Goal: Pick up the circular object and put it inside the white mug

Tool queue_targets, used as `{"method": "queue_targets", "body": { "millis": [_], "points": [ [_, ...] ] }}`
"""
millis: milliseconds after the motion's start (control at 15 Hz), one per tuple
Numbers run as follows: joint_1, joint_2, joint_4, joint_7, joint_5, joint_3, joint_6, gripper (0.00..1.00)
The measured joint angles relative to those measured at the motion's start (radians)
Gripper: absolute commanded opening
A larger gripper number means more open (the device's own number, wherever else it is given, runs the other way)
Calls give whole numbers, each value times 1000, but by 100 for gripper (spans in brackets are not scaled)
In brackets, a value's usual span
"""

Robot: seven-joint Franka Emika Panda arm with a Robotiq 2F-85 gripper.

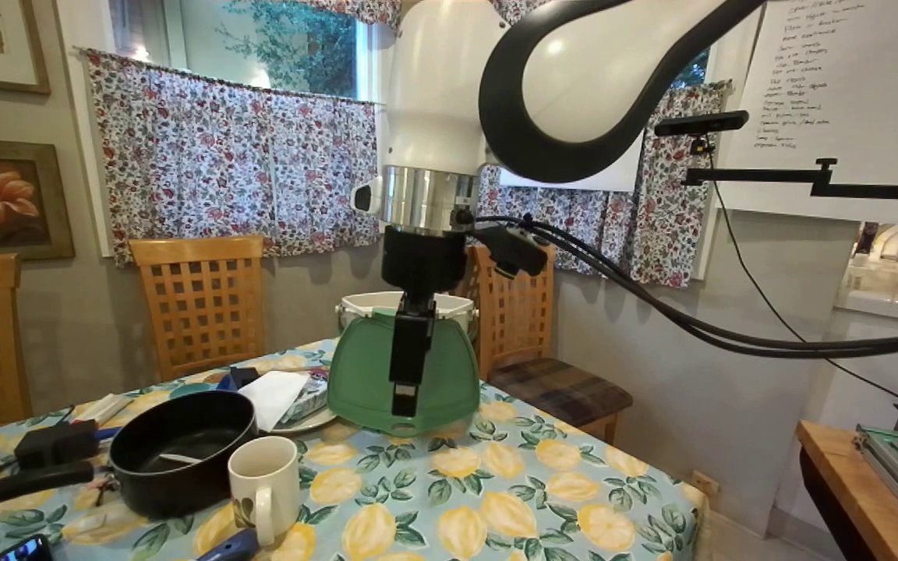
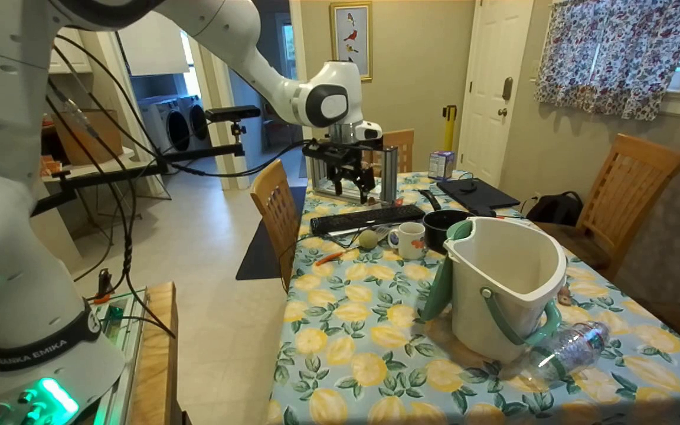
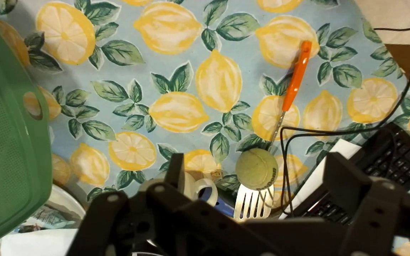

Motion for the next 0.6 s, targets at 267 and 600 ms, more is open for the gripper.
{"method": "queue_targets", "body": {
  "millis": [267,600],
  "points": [
    [0,0,-2,57,1,-14,4,100],
    [2,49,8,227,6,-47,69,100]
  ]
}}
